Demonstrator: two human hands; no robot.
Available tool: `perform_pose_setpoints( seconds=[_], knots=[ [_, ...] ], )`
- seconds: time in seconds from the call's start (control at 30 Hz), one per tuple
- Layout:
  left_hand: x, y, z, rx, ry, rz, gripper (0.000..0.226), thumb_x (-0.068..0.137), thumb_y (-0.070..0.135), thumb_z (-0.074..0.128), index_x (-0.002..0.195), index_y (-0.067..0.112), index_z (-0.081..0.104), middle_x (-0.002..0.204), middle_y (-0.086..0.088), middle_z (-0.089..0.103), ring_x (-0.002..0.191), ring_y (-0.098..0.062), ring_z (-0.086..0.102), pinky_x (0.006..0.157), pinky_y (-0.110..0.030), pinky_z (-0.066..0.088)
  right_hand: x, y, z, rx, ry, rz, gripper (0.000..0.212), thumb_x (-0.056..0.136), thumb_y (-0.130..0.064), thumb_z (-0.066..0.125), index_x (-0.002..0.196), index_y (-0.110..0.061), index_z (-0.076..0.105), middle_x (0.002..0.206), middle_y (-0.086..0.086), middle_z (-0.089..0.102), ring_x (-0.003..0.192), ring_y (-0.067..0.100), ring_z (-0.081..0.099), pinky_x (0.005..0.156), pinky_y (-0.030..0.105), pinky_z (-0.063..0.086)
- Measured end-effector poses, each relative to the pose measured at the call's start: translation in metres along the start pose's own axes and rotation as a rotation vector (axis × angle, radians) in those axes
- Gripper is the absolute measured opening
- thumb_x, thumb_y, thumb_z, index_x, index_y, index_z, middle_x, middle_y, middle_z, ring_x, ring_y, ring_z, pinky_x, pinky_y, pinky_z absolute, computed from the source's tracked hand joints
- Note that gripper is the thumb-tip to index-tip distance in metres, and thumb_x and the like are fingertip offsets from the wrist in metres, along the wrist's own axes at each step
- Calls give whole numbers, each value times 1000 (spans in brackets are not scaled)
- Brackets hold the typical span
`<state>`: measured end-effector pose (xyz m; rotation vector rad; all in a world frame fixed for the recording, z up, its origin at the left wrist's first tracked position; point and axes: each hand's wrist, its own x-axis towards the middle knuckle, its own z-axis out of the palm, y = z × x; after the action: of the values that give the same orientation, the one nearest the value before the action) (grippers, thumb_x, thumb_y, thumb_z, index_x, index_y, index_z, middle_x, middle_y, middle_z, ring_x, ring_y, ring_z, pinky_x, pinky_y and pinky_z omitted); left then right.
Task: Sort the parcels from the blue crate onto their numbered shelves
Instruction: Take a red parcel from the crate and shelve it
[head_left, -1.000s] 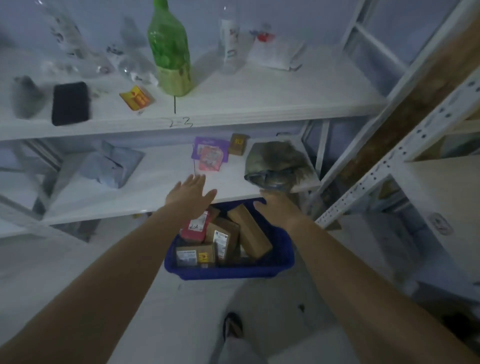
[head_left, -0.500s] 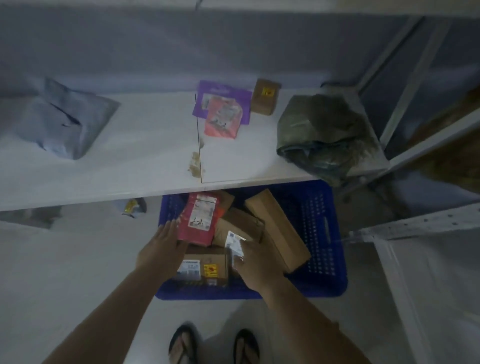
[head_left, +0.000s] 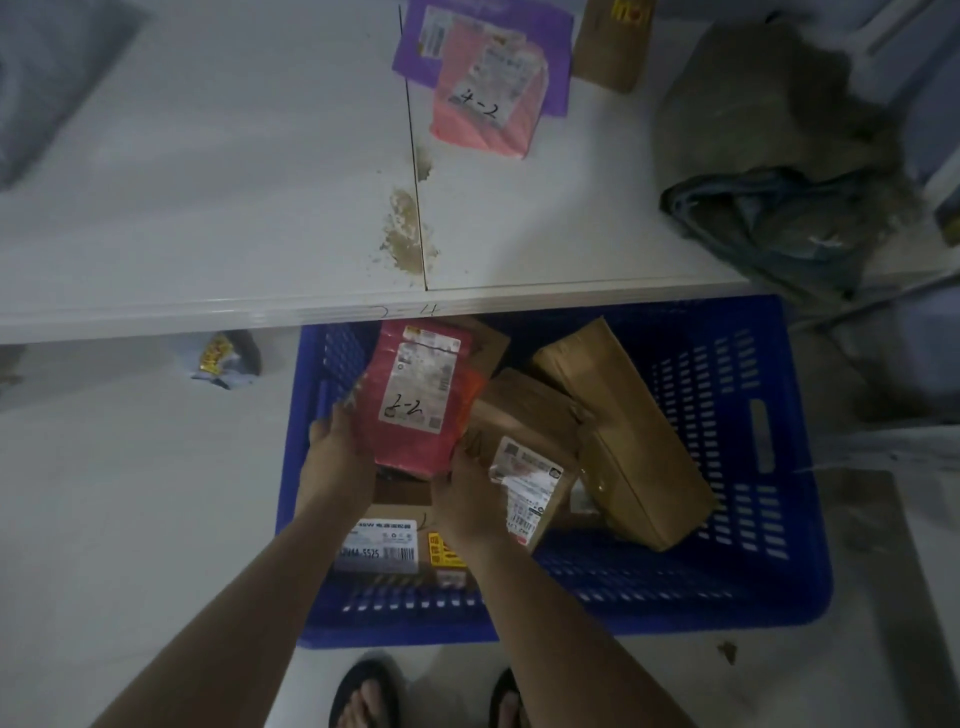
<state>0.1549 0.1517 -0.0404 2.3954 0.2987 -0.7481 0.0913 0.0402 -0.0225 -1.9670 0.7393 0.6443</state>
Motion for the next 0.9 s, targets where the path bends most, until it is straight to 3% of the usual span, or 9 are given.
perform_pose_setpoints(
  seconds=[0.1,0.17,0.27,0.37,0.43,0.57,0.63,0.7,0.9],
  knots=[
    [8,-3,7,-68,80,-82,26,93,13,39,115,11,52,119,-16,50,83,-31,56,77,-45,51,9,-3,7,100,3,57,29,102,-16,34,122,-21,54,107,2,64,93,15,60,74,24,43],
    [10,-4,8,-107,61,-93,27,92,8,41,113,9,57,109,-19,58,86,-34,60,78,-47,54,12,-7,7,149,38,99,26,102,-17,37,115,-15,59,110,6,64,96,17,60,76,23,46],
    [2,-4,4,-161,2,-70,36,90,-1,46,121,13,60,110,-18,60,88,-35,63,79,-48,56,9,-9,1,172,146,139,27,102,-22,38,105,-11,62,104,4,66,88,14,59,60,14,38],
    [-17,-4,-7,-177,0,-17,37,90,1,52,122,17,62,90,-5,66,74,-25,64,71,-38,57,-6,-10,-10,228,203,213,18,101,-19,43,99,-11,59,97,-1,65,81,12,61,61,16,41],
    [-33,0,-17,-168,14,0,30,89,4,52,109,17,69,77,1,66,68,-20,62,69,-40,55,-20,-15,-20,238,231,249,10,99,-17,47,101,-15,57,98,-3,64,84,14,61,68,21,46],
    [-73,25,-42,-225,-6,10,24,90,9,52,104,19,69,81,0,69,72,-21,66,68,-40,57,-55,-34,-46,292,252,308,31,97,-28,52,121,-8,56,119,7,65,102,23,65,85,31,51],
    [-96,41,-58,-247,-32,39,29,91,4,50,110,18,67,82,2,69,72,-15,66,62,-31,56,-76,-44,-60,375,232,348,36,98,-28,51,125,-6,56,119,10,65,92,24,69,83,36,57],
    [-119,62,-78,-256,-54,93,37,88,-4,51,116,16,65,83,5,67,71,-10,64,58,-21,52,-99,-57,-80,405,209,354,28,97,-21,53,117,-5,62,111,12,68,78,21,69,75,37,60],
    [-199,148,-157,-356,-45,211,34,88,-6,51,115,12,61,83,5,64,63,-1,60,43,-7,44,-182,-107,-159,484,138,223,19,95,-5,51,100,2,68,102,20,71,86,28,69,75,41,58]
  ],
)
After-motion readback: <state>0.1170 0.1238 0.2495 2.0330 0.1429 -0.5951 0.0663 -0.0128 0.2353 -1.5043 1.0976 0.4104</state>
